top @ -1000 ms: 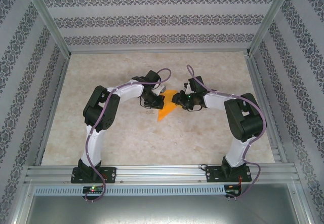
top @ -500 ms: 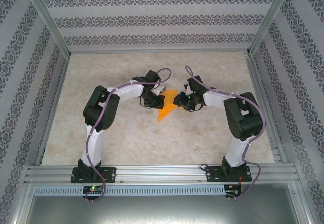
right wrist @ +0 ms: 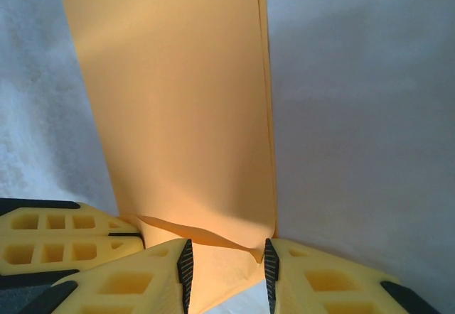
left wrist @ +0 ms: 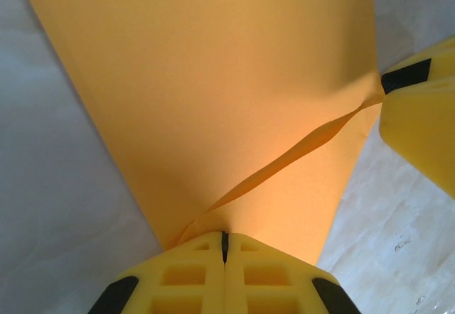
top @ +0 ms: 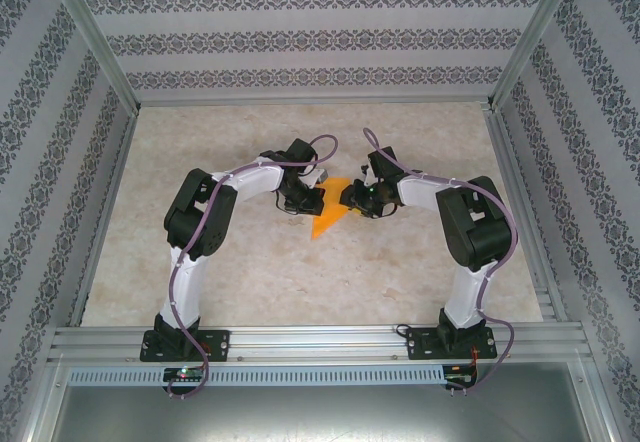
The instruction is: Fold a paper plane with a square sheet of paper (pick it up from the middle)
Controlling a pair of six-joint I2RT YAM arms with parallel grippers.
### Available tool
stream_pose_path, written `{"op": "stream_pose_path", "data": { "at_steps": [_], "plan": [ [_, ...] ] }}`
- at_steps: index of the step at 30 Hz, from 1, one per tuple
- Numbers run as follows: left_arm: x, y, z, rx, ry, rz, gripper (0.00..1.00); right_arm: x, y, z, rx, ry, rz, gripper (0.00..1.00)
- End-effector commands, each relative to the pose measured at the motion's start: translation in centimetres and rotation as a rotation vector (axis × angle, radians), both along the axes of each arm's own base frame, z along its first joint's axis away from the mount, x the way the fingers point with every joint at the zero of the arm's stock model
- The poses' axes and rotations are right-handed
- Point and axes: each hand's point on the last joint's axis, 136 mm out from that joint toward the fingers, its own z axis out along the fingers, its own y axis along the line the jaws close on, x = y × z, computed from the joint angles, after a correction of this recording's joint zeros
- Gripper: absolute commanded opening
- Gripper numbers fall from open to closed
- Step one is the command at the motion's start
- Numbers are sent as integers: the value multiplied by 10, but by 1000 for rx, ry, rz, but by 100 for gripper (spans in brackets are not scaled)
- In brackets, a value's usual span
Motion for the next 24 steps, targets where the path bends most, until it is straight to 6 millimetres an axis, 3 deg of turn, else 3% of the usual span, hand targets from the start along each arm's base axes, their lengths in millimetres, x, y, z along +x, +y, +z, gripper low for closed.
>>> {"op": "stream_pose_path", "data": {
  "at_steps": [1,11,24],
  "plan": [
    [-10,21,-42,103,65,-3,0,1,11,2,36,9,14,35],
    [-11,21,-42,100,69,-2,0,-2,14,5,156,17,-48,34],
    [-11,20,-44,99,71,0,0,-8,-12,6,-43,-5,-26,33]
  ]
}}
